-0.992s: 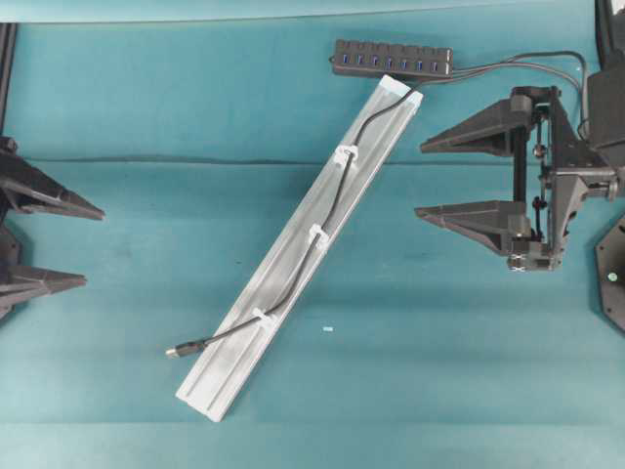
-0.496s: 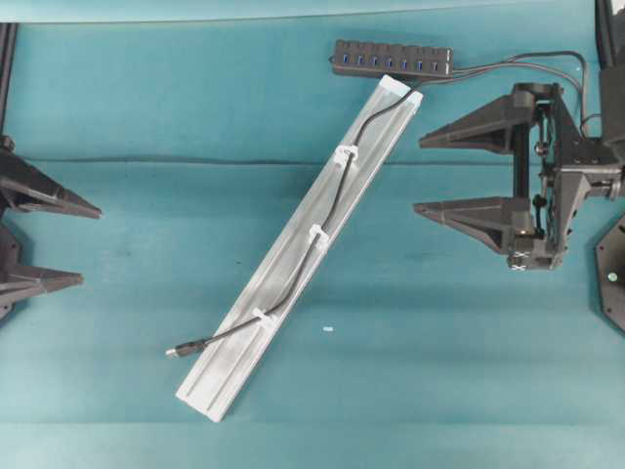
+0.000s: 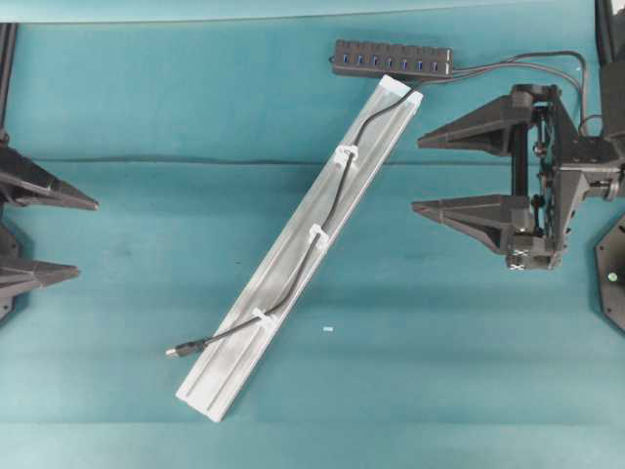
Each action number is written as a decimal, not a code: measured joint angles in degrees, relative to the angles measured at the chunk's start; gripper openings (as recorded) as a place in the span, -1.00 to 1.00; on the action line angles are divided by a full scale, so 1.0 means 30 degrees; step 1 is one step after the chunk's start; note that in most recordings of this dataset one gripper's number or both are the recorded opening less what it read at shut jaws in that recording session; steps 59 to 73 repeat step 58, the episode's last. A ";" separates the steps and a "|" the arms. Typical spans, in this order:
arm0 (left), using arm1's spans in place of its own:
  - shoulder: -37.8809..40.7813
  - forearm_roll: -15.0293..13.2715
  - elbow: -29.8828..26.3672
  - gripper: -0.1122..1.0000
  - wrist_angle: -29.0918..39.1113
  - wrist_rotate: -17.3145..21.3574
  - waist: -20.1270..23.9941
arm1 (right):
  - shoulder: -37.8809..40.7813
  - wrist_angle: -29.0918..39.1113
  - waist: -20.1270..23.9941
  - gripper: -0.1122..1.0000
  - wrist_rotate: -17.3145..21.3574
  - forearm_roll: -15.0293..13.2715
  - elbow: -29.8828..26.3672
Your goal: Pass the USB cable through three rings with both arms.
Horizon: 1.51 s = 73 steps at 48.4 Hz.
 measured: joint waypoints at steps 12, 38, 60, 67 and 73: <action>0.0000 0.0000 0.0059 0.72 -0.0469 0.0000 0.0000 | 0.0264 -0.1025 0.0205 0.77 0.0000 0.0000 0.0029; -0.0205 0.0000 0.0322 0.72 -0.1230 -0.0029 0.0000 | 0.0762 -0.2930 0.0439 0.77 0.0000 0.0000 -0.0059; -0.0205 0.0000 0.0322 0.72 -0.1260 -0.0059 0.0000 | 0.0762 -0.3223 0.0557 0.77 0.0029 0.0000 -0.0059; -0.0205 0.0000 0.0322 0.72 -0.1260 -0.0059 0.0000 | 0.0762 -0.3223 0.0557 0.77 0.0029 0.0000 -0.0059; -0.0205 0.0000 0.0322 0.72 -0.1260 -0.0059 0.0000 | 0.0762 -0.3223 0.0557 0.77 0.0029 0.0000 -0.0059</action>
